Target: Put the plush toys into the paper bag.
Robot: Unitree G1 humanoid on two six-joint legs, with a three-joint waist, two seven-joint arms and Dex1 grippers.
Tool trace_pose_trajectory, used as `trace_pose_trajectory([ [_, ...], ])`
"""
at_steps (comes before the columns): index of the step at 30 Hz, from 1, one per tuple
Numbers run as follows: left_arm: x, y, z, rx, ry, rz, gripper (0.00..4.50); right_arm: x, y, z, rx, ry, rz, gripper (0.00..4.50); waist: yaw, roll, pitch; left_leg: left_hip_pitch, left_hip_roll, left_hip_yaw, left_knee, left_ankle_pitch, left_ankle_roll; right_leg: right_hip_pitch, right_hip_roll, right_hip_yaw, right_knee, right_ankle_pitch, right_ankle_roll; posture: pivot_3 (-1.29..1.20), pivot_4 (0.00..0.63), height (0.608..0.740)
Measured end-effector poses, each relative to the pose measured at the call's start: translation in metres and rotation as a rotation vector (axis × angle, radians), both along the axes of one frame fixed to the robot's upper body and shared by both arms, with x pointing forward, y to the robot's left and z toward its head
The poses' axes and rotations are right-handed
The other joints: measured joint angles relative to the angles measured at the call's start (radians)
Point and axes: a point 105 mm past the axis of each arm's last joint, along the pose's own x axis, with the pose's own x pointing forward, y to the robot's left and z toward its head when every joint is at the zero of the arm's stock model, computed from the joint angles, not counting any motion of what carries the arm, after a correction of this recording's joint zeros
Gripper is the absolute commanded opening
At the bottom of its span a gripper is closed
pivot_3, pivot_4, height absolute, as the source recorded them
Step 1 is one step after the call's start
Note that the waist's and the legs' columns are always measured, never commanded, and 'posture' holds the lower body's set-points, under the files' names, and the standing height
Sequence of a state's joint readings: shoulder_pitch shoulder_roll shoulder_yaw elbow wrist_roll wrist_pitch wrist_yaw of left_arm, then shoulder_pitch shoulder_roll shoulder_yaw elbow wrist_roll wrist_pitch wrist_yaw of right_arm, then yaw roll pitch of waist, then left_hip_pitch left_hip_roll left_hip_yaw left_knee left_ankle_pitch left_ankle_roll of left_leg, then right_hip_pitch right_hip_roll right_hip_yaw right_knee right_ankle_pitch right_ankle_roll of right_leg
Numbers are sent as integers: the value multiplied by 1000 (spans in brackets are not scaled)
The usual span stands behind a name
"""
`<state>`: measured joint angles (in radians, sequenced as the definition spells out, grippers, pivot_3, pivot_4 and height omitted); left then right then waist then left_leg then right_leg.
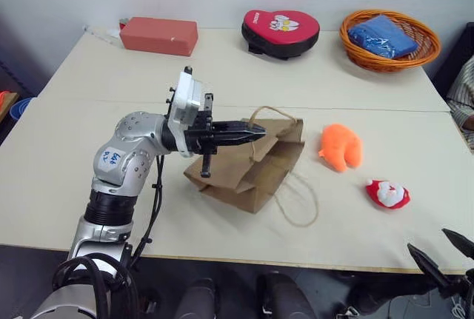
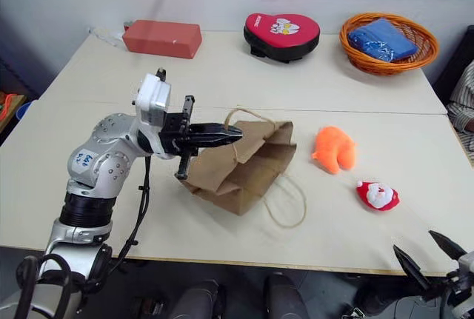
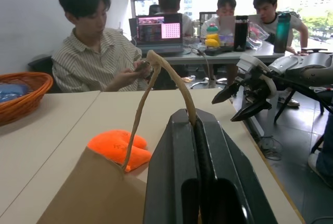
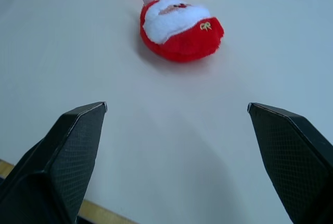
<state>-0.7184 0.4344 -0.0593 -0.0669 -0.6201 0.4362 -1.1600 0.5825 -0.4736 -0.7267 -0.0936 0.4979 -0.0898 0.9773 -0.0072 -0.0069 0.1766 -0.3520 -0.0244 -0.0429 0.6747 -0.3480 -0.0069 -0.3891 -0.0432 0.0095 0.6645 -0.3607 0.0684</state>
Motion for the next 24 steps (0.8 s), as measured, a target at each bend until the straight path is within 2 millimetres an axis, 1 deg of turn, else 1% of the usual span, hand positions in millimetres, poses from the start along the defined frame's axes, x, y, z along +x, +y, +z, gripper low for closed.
trace_pose_trajectory([
  [2, -1, -2, 0, -4, 2, -7, 0, 14, 5, 6, -1, -36, 23, 4446, -2, 0, 0, 0, 1, 0, 0, 0, 0, -1, 0, 0, 0, 0, 0, 0, 150, 740],
  [3, -1, -2, 0, -4, 3, -7, 0, 26, 9, 13, -3, -53, 44, 4446, -6, 0, 0, 0, 1, 0, 0, 0, -1, -1, 0, 0, 1, 0, 0, 0, 150, 740],
  [4, -1, -2, -1, -5, 3, -8, 0, 44, 13, 23, -3, -77, 71, 4446, -11, 0, 0, 0, 0, 0, 1, 0, -1, -1, 0, 0, 1, 0, 0, 0, 150, 740],
  [6, -1, -3, -1, -4, 7, -10, 0, 70, 22, 42, 8, -111, 116, 4446, -12, 1, 0, -1, 1, -1, 2, 1, -1, -1, 0, -1, 2, 0, 0, 0, 150, 740],
  [8, -1, -2, -5, 2, 17, -6, 0, 102, 35, 58, 36, -75, 178, 4446, -13, 2, 0, -1, 1, -2, 2, 1, -1, -2, 0, -1, 2, 0, 0, 0, 150, 740],
  [11, -2, -2, -12, 16, 43, -5, 0, 134, 49, 73, 73, -15, 228, 4446, 2, 1, 0, -3, 2, -3, 3, 1, -2, -3, 1, -2, 1, 0, 0, 0, 150, 740],
  [15, -3, -2, -15, 23, 52, 0, 0, 172, 54, 79, 121, 88, 235, 4446, 16, 1, 0, -7, 1, -3, 6, 0, -1, -4, 0, -3, -1, 0, 0, 0, 150, 740],
  [20, -5, -4, -16, 25, 51, 1, 0, 222, 56, 82, 114, 181, 218, 4446, 10, 1, 0, -8, 0, -3, 6, 0, 0, -5, -1, -3, -2, 0, 1, 0, 150, 740],
  [23, -5, -4, -15, 24, 50, 10, 0, 235, 58, 71, 118, 263, 225, 3822, 10, 2, 0, -11, 1, -3, 6, 0, 0, -7, 0, -4, -3, 0, 1, 0, 150, 740],
  [24, -5, -4, -15, 23, 50, 13, 0, 237, 58, 68, 120, 274, 227, 3494, 8, 2, 0, -13, 1, -3, 7, 0, 0, -8, 0, -5, -3, 0, 1, 0, 150, 740],
])
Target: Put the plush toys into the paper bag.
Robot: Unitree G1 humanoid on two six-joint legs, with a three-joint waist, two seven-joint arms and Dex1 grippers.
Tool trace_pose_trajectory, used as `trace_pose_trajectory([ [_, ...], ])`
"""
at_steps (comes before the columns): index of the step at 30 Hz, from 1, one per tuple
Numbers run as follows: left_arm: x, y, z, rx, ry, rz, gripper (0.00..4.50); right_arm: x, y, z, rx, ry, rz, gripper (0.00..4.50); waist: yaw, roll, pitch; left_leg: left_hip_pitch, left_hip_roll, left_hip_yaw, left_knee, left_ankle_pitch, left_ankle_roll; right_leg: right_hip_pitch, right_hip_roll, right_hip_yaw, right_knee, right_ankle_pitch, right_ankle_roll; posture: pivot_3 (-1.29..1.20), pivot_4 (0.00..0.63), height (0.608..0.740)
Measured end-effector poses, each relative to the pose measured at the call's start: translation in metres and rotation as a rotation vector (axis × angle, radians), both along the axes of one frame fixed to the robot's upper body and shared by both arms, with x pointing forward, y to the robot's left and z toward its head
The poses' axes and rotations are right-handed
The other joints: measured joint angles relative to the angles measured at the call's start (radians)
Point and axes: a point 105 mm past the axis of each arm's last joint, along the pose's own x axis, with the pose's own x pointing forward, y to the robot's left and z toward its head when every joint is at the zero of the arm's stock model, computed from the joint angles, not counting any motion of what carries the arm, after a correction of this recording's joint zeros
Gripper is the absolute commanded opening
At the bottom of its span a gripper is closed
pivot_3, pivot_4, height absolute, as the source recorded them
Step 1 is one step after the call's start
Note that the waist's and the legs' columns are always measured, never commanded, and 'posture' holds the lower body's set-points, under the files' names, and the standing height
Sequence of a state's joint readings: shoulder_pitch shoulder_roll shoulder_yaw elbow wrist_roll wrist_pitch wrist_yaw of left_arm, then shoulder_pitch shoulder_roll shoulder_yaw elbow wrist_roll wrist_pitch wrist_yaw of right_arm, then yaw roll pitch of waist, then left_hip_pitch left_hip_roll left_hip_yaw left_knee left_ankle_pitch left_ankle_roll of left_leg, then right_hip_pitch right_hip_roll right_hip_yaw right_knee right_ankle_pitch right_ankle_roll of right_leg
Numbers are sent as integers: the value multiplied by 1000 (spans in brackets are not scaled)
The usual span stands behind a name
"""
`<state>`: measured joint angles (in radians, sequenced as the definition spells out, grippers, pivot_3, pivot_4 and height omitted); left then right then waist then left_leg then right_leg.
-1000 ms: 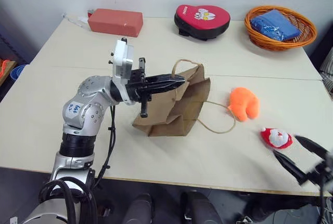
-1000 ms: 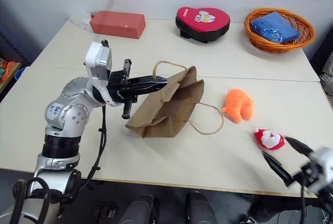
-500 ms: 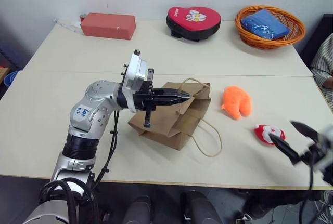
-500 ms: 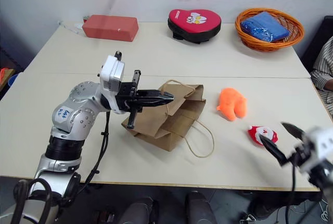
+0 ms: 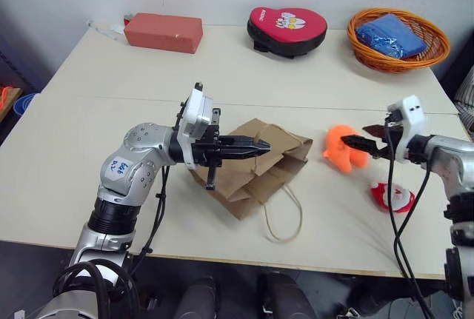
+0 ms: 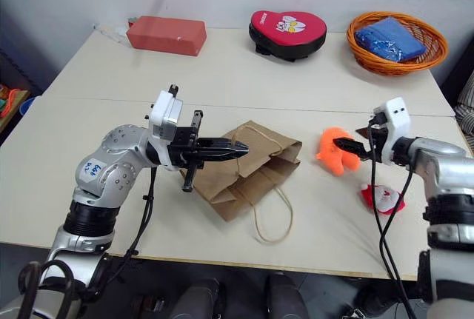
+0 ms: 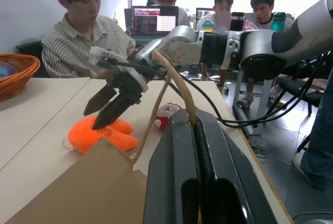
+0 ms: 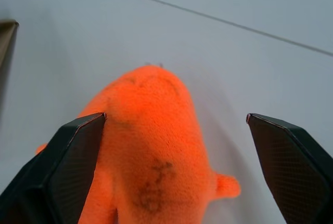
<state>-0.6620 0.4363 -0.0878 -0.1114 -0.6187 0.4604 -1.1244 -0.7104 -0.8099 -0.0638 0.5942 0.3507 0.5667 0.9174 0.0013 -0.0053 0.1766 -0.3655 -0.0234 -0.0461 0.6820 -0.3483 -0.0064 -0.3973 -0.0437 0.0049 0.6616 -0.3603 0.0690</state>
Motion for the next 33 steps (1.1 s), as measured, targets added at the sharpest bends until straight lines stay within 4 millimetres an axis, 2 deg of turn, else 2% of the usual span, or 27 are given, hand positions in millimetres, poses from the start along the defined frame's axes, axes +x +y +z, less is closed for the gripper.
trace_pose_trajectory([
  [4, 1, 0, 0, -2, 0, 13, 0, 5, -1, -1, 12, 39, 11, 2103, -1, 0, 0, -4, 0, 0, 2, 0, 0, -2, 0, 0, 0, 1, 2, 0, 150, 740],
  [9, 3, 0, 1, -8, -4, 30, 0, -4, 0, 6, 115, 85, 45, 405, 0, 0, 0, -4, 0, 0, 2, 0, 0, -3, 0, 0, 0, 1, 2, 0, 150, 740],
  [11, 4, 0, 2, -13, -6, 37, 0, -16, 1, 15, 149, 103, 79, 32, 1, 0, 0, -5, 0, -1, 2, 0, 0, -3, 0, 0, 1, 1, 2, 0, 150, 740],
  [15, 5, -2, 4, -40, -13, 46, 0, -46, 8, 48, 249, 92, 162, 32, 4, 0, 0, -6, 0, -1, 2, 0, 0, -4, 0, -1, 1, 1, 2, 0, 150, 740],
  [17, 6, -3, 5, -51, -11, 45, 0, -66, 19, 63, 293, 96, 222, 32, 9, 0, 0, -6, 0, -1, 2, 0, 0, -4, 0, -1, 0, 1, 2, 0, 150, 740],
  [19, 6, -4, 6, -55, -11, 43, 0, -86, 35, 70, 320, 119, 284, 32, 9, 0, 0, -5, 0, -1, 2, 0, 0, -4, 0, 0, 1, 1, 2, 0, 150, 740],
  [21, 7, -4, 6, -60, -7, 44, 0, -102, 59, 68, 331, 131, 343, 32, 7, -1, 0, -4, 0, -1, 2, 0, 0, -4, 0, 0, 1, 1, 2, 0, 150, 740],
  [23, 9, -5, 6, -69, 5, 43, 0, -112, 84, 55, 330, 153, 392, 32, 7, -1, 0, -4, 0, -1, 2, 0, 0, -4, 0, 0, 2, 1, 2, 0, 150, 740],
  [25, 10, -6, 7, -82, 12, 42, 0, -116, 99, 45, 315, 161, 405, 32, 12, 0, 0, -5, -1, -1, 2, 0, 0, -4, 0, 1, 2, 1, 2, 0, 150, 740],
  [29, 10, -10, 14, -105, 1, 29, 0, -113, 128, 30, 238, 131, 382, 32, 15, 0, 0, -5, -1, -1, 2, 0, 0, -5, -1, 1, 1, 2, 3, 0, 150, 740],
  [33, 13, -9, 13, -115, 14, 29, 0, -93, 144, 16, 184, 132, 302, 32, 12, 0, 0, -5, -1, 0, 2, 0, 0, -6, -1, 2, 2, 2, 3, 0, 150, 740],
])
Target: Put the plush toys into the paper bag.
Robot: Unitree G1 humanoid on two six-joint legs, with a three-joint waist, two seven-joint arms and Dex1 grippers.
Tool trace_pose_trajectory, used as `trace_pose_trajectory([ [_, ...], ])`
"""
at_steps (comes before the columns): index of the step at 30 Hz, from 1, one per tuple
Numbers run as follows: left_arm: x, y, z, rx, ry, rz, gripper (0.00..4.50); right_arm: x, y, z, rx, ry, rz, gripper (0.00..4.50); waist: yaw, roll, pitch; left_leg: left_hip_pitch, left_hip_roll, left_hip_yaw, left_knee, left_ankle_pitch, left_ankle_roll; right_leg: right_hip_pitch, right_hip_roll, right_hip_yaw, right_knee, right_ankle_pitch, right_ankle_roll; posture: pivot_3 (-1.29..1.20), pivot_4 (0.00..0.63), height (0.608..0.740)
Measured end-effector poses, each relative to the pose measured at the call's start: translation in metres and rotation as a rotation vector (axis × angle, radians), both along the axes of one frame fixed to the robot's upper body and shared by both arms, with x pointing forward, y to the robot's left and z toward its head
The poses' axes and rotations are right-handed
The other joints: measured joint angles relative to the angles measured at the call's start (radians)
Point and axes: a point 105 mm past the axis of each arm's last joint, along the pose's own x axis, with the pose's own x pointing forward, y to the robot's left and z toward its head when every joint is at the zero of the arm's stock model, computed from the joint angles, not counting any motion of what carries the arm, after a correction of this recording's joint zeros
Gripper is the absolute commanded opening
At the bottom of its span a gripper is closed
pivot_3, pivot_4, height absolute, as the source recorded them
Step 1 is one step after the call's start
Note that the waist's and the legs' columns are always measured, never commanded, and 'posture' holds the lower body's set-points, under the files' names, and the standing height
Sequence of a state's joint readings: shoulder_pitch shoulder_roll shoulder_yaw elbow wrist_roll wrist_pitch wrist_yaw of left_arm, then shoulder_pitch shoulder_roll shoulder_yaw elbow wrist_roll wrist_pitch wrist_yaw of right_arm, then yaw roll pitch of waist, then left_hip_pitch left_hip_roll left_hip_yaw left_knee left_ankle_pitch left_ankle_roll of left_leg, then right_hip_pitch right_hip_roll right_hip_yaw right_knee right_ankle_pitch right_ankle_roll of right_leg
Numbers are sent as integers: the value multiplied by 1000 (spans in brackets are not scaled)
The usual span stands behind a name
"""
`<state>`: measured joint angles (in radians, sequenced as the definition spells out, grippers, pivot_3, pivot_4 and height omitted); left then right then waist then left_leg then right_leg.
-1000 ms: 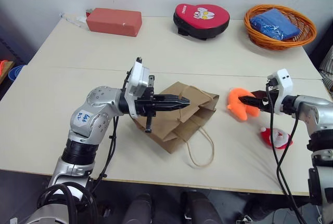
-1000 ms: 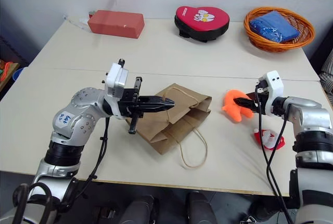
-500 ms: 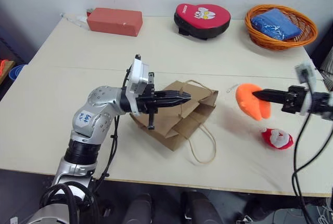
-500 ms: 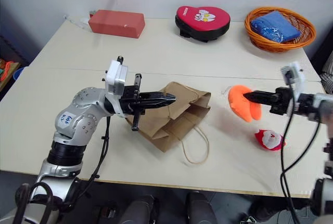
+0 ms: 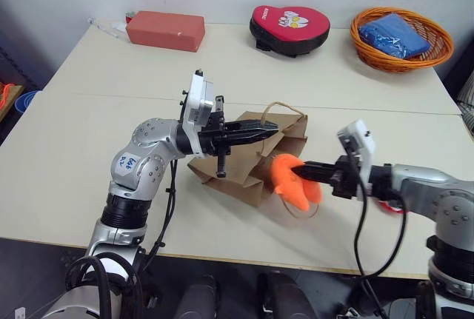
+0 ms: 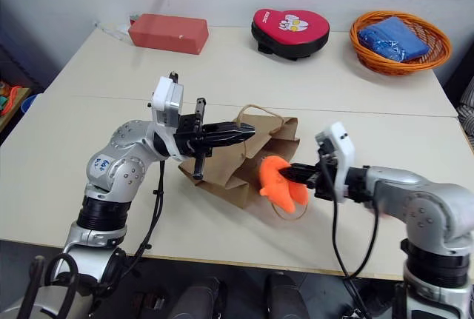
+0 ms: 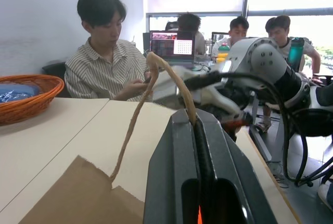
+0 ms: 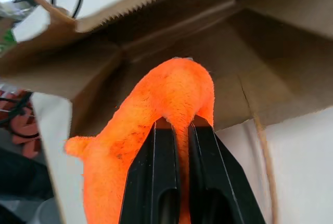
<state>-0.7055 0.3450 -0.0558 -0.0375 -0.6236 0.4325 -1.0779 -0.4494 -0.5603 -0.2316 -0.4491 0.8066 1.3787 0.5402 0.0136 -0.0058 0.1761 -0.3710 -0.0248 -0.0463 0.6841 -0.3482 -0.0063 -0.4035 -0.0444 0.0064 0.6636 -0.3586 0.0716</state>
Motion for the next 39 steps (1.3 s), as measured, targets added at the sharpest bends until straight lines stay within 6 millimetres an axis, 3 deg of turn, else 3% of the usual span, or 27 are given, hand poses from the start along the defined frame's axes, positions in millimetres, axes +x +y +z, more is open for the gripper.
trace_pose_trajectory([
  [4, 3, -4, 0, -15, 11, -15, 0, 21, 17, 1, -57, -24, -23, 32, -14, 0, 0, -2, 0, 0, 0, 0, 0, -4, 0, 0, 1, 0, 0, 0, 150, 740],
  [12, 4, -2, 3, -16, -13, -27, 0, 48, 35, 19, 86, -9, -84, 32, -21, 0, 0, -4, 0, 1, 0, 0, 0, -7, 0, 0, 8, 0, 0, 0, 150, 740],
  [22, 5, -4, 5, -32, -22, -19, 0, 57, 61, 3, 186, 38, -107, 32, -39, 0, 0, -4, 0, 0, 0, 1, 0, -7, 0, 0, 9, 0, 0, 0, 150, 740],
  [25, 5, -4, 5, -34, -21, -13, 0, 55, 61, -4, 201, 56, -105, 776, -42, 0, 0, -4, 0, 1, 0, 1, 0, -7, 0, 0, 9, 0, 0, 0, 150, 740],
  [29, 6, -2, 6, -37, -23, -4, 0, 48, 48, -10, 193, 82, -95, 2184, -42, 0, 0, -4, 0, 1, 0, 1, 0, -7, 0, 1, 9, 0, 0, 0, 150, 740],
  [33, 7, 0, 5, -37, -20, 8, 0, 35, 24, 20, 263, 15, -39, 3498, -40, 0, 0, -4, 0, 0, -1, 0, 0, -7, 0, 0, 9, 0, 0, 0, 150, 740],
  [36, 8, 2, 4, -38, -19, 18, 0, 12, 0, 23, 260, -3, 27, 4474, -35, 0, 0, -5, 0, 0, -1, 0, 0, -6, 0, 1, 7, 0, 0, 0, 150, 740],
  [39, 8, 2, 3, -36, -15, 21, 0, -8, -28, 17, 227, 6, 46, 4474, -29, 0, 0, -5, 0, 1, -1, 0, 1, -6, 0, 1, 7, 0, 0, 0, 150, 740],
])
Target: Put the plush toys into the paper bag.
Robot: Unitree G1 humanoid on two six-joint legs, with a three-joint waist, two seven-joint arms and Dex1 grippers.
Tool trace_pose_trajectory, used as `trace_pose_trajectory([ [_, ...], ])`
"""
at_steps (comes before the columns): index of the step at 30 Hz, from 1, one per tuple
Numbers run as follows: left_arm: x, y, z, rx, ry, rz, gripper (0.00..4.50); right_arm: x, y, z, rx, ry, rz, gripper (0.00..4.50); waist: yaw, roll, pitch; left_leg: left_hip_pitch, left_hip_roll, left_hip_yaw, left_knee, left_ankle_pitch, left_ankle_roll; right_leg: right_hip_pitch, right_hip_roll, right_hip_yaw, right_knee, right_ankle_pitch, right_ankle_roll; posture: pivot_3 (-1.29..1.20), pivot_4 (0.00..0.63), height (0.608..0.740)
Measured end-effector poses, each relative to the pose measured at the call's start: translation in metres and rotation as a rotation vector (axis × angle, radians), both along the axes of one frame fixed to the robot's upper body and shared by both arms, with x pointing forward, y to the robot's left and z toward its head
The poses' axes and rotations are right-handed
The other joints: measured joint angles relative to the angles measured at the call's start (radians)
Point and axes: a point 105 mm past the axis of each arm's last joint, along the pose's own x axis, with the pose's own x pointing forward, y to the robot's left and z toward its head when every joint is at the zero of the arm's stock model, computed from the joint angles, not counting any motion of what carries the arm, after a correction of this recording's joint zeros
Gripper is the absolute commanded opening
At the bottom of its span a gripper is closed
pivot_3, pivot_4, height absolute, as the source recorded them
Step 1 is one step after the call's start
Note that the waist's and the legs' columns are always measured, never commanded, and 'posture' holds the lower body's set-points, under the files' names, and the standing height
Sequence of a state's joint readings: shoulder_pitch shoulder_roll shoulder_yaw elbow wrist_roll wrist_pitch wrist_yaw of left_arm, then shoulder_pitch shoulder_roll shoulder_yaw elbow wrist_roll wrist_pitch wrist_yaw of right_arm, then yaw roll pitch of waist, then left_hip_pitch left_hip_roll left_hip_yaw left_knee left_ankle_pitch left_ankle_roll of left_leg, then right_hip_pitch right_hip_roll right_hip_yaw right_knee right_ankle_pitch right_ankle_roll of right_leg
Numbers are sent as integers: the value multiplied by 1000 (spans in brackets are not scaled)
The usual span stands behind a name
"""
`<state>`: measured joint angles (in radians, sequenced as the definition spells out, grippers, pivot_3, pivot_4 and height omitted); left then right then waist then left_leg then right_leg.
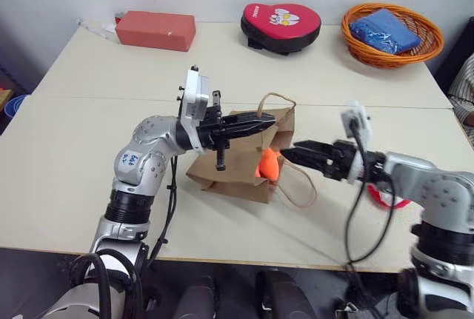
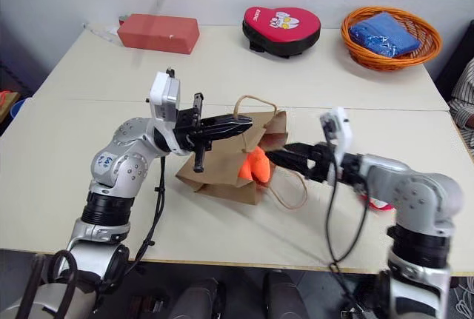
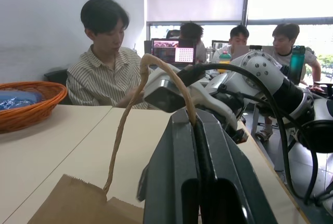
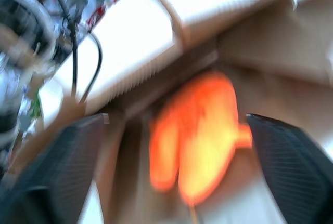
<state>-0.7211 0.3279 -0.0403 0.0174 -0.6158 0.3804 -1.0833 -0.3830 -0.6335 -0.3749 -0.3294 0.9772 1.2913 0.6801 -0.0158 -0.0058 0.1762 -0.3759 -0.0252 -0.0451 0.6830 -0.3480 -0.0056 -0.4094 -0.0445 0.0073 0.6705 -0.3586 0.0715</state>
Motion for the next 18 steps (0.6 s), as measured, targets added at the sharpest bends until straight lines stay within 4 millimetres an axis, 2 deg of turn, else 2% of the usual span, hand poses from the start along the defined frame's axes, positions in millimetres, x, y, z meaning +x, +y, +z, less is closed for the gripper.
trace_pose_trajectory([
  [4, 0, 2, -2, 3, 3, 5, 0, -12, -49, 3, -120, -126, -105, 4474, 14, 0, 0, 1, 0, 2, 1, 0, 1, 1, 1, 1, 0, 0, 0, 0, 150, 740],
  [5, 0, 2, -2, 4, 3, 6, 0, -14, -56, 4, -144, -149, -122, 4474, 15, 0, 0, 1, 0, 2, 1, 0, 1, 1, 1, 1, 0, 0, 0, 0, 150, 740],
  [8, 0, 3, -4, 8, 6, 4, 0, -31, -98, -9, -331, -246, -205, 4474, 24, -1, 0, 1, 0, 2, 1, 0, 1, 1, 1, 1, 1, 0, 0, 0, 150, 740],
  [12, -1, 5, -4, 16, 4, -1, 0, -53, -152, -5, -465, -389, -404, 4474, 37, -1, 0, 2, 0, 4, 1, 0, 1, 2, 1, 2, 0, 1, 2, 0, 150, 740],
  [13, -2, 4, -5, 17, 3, -7, 0, -65, -165, -9, -529, -412, -427, 4474, 39, -1, 0, 3, 0, 4, 1, 0, 1, 2, 1, 3, -3, 1, 2, 0, 150, 740],
  [16, 0, 8, -6, 27, 3, -1, 0, -105, -198, -39, -660, -406, -498, 4474, 45, -2, 1, 6, 0, 1, -2, 0, 2, 7, 2, 1, -9, 1, 2, 0, 150, 740],
  [18, 0, 8, -6, 30, 2, 1, 0, -121, -209, -57, -685, -387, -538, 4474, 41, -1, 0, 9, 0, 2, -2, -1, 2, 11, 1, 2, -10, 1, 2, 0, 150, 740],
])
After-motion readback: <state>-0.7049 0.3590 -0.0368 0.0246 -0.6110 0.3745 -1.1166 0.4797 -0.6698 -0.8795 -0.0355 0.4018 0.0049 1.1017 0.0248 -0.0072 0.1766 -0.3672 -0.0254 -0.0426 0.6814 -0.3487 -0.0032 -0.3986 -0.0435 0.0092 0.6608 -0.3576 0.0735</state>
